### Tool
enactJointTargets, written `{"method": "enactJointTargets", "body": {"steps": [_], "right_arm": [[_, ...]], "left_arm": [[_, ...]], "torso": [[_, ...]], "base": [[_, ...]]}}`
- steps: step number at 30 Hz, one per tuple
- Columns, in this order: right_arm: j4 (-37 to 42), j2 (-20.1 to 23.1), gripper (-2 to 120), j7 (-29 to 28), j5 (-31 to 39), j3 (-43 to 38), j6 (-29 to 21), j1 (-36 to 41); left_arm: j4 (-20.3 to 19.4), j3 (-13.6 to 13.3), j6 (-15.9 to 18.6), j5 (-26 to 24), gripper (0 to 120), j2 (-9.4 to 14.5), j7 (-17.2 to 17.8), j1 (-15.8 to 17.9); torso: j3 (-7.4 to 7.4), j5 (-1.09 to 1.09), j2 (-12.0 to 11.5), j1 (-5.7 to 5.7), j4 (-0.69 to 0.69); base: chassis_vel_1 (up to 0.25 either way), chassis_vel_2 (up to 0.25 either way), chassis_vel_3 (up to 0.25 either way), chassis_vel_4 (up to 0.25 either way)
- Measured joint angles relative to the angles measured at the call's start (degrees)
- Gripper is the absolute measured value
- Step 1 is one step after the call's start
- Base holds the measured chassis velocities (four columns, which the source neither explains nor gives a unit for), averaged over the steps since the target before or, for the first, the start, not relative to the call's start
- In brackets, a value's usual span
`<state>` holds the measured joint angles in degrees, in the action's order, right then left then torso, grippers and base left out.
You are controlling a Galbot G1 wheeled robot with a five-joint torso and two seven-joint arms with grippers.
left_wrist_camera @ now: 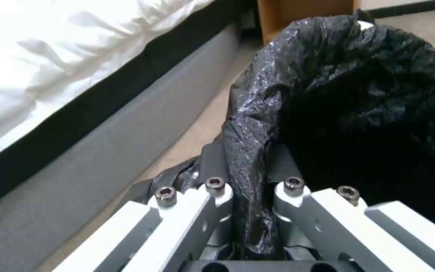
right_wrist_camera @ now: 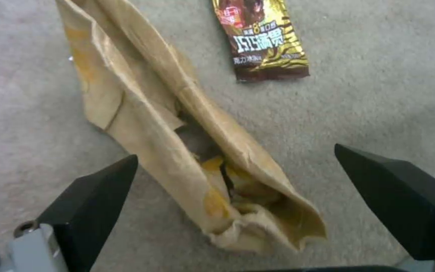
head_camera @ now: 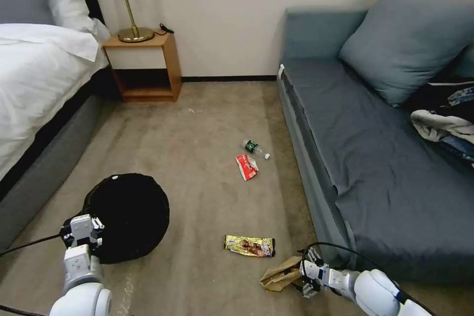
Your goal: Pick up the trash bin, then pick up the garbage on the floor and place it into the trash bin.
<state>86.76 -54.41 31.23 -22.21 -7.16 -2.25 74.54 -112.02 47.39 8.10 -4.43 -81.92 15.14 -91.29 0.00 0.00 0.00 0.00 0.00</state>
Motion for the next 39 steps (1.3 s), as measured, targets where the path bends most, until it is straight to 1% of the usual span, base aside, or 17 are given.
{"method": "enactJointTargets", "body": {"steps": [3, 7, 8, 12, 15, 16, 20, 21, 25, 29, 31, 33, 34, 36, 37, 38, 39], "right_arm": [[-0.67, -0.94, 90, 0.05, -0.46, 0.10, 0.29, -0.41], [-1.36, -2.34, 70, 0.69, -1.26, 0.25, 0.78, -0.70], [-1.36, -2.34, 70, 0.69, -1.26, 0.25, 0.78, -0.70], [-1.72, -2.71, 57, 1.11, -1.73, 0.06, 1.62, -0.41], [-2.19, -3.27, 42, 1.12, -2.06, -0.56, 2.35, 0.08], [-2.19, -3.27, 42, 1.12, -2.06, -0.56, 2.35, 0.08], [-2.74, -3.98, 25, 0.07, -1.80, -0.79, 3.09, 0.11], [-2.74, -3.98, 25, 0.07, -1.80, -0.79, 3.09, 0.11], [-3.00, -4.15, 7, -0.21, -1.49, -0.79, 3.67, -0.10], [-2.92, -3.73, 0, -0.28, -0.26, -0.70, 4.54, -0.38], [-2.41, -3.31, 0, -0.51, 1.96, -0.70, 5.77, -0.72], [-0.43, -2.24, 0, -1.79, 8.91, -0.37, 6.98, -1.97], [-0.43, -2.24, 0, -1.79, 8.91, -0.37, 6.98, -1.97], [1.79, -1.01, 0, -5.83, 29.12, 5.15, 10.42, -8.17], [1.94, -1.10, 0, -7.34, 33.93, 7.79, 11.79, -10.50], [1.94, -1.10, 0, -7.34, 33.93, 7.79, 11.79, -10.50], [2.03, -2.08, 0, -11.41, 40.93, 13.59, 13.70, -14.82]], "left_arm": [[0.27, 0.03, 0.00, 0.00, 5, 0.03, 0.04, 0.21], [0.69, -0.16, 0.02, 0.00, 5, 0.04, 0.11, 0.71], [0.69, -0.16, 0.02, 0.00, 5, 0.04, 0.11, 0.71], [1.00, -0.29, 0.03, 0.00, 5, 0.08, 0.32, 0.89], [1.33, -0.29, 0.02, 0.00, 5, 0.34, 0.40, 0.96], [1.33, -0.29, 0.02, 0.00, 5, 0.34, 0.40, 0.96], [1.37, -0.58, -0.18, 0.00, 5, 0.45, 0.49, 0.95], [1.37, -0.58, -0.18, 0.00, 5, 0.45, 0.49, 0.95], [1.37, -0.80, -0.21, 0.10, 5, 0.51, 0.49, 0.81], [1.28, -0.93, -0.21, 0.12, 5, 0.61, 0.46, 0.78], [1.21, -1.02, -0.21, 0.11, 5, 0.61, 0.43, 0.77], [1.15, -1.09, -0.19, 0.07, 5, 0.59, 0.37, 0.72], [1.15, -1.09, -0.19, 0.07, 5, 0.59, 0.37, 0.72], [0.82, -1.28, -0.16, -0.02, 5, 0.10, 0.21, 0.38], [0.71, -1.33, -0.15, -0.03, 5, -0.06, 0.20, 0.28], [0.71, -1.33, -0.15, -0.03, 5, -0.06, 0.20, 0.28], [0.51, -1.48, -0.16, -0.02, 5, -0.38, 0.16, 0.13]], "torso": [[0.00, 0.00, 0.00, 0.00, 0.00], [0.00, 0.00, 0.00, 0.00, 0.00], [0.00, 0.00, 0.00, 0.00, 0.00], [0.00, 0.00, 0.00, 0.00, 0.00], [0.00, 0.00, 0.00, 0.00, 0.00], [0.00, 0.00, 0.00, 0.00, 0.00], [0.00, 0.00, 0.00, 0.00, 0.00], [0.00, 0.00, 0.00, 0.00, 0.00], [0.00, 0.00, 0.00, 0.00, 0.00], [0.00, 0.02, 0.00, 0.00, 0.00], [0.00, 0.01, 0.00, 0.00, -0.01], [0.00, 0.01, 0.00, 0.00, -0.01], [0.00, 0.01, 0.00, 0.00, -0.01], [0.00, 0.00, 0.00, 0.00, -0.01], [0.00, -0.01, 0.00, 0.00, 0.00], [0.00, -0.01, 0.00, 0.00, 0.00], [0.00, 0.00, 0.00, 0.00, 0.02]], "base": [[0.000, 0.000, 0.000, 0.000], [0.000, 0.000, 0.000, 0.000], [0.000, 0.000, 0.000, 0.000], [0.000, 0.000, 0.000, 0.000], [0.000, 0.000, 0.000, 0.000], [0.000, 0.000, 0.000, 0.000], [0.000, 0.000, 0.000, 0.000], [0.000, 0.000, 0.000, 0.000], [0.000, 0.000, 0.000, 0.000], [0.000, 0.000, 0.000, 0.000], [0.000, 0.000, 0.000, 0.000], [0.000, 0.000, 0.000, 0.000], [0.000, 0.000, 0.000, 0.000], [0.000, 0.000, 0.000, 0.000], [0.000, 0.000, 0.000, 0.000], [0.000, 0.000, 0.000, 0.000], [0.000, 0.000, 0.000, 0.000]]}}
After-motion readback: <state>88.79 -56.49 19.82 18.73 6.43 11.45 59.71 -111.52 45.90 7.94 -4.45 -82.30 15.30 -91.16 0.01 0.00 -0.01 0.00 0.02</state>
